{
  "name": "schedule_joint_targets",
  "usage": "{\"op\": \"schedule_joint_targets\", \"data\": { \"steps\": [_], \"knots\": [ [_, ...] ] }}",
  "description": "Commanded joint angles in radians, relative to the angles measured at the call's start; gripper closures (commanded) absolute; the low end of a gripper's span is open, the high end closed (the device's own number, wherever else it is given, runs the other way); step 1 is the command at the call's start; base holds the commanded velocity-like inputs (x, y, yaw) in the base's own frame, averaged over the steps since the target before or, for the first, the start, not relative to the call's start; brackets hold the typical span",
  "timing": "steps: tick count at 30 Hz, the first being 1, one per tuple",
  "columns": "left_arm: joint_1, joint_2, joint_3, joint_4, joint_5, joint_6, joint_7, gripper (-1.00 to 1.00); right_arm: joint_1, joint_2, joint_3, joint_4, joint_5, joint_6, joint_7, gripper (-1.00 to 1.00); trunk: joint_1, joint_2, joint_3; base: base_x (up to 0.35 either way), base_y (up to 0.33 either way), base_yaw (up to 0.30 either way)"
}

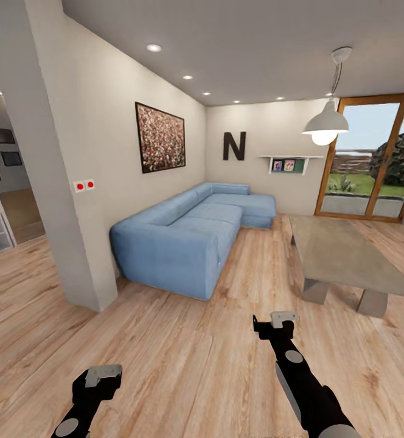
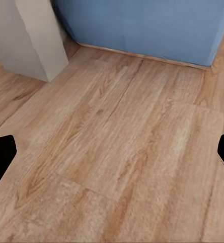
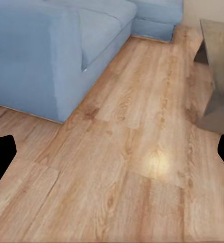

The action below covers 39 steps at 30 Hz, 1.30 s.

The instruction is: In the kitchen, take the Vidalia onion out of the sink, dice it on the chopping board with the paring knife, put the diced onion into the bowl on the countertop, then place both the paring knife and the chopping board into the sink.

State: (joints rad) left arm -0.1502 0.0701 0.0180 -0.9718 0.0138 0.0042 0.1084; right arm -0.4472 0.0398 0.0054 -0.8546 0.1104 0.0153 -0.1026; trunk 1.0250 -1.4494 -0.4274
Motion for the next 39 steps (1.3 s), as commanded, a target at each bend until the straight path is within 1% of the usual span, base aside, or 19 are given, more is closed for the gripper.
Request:
{"op": "schedule_joint_targets", "data": {
  "steps": [1,15,39],
  "knots": [
    [0.000,0.000,-0.001,-0.001,0.001,0.000,0.004,-1.00,-0.001,0.001,0.001,0.000,0.011,0.002,-0.005,-1.00,0.000,-0.001,0.000,0.000,0.000,-0.239],
    [0.000,0.000,0.000,-0.001,0.001,0.001,0.004,-1.00,-0.001,0.001,0.001,0.000,0.010,0.002,-0.005,-1.00,0.000,-0.001,0.011,0.000,0.000,-0.242],
    [0.000,0.000,0.000,-0.001,0.000,0.002,0.004,-1.00,-0.001,0.001,0.001,0.000,0.009,0.002,-0.005,-1.00,0.000,-0.001,0.012,0.000,0.000,-0.243]
  ]
}}
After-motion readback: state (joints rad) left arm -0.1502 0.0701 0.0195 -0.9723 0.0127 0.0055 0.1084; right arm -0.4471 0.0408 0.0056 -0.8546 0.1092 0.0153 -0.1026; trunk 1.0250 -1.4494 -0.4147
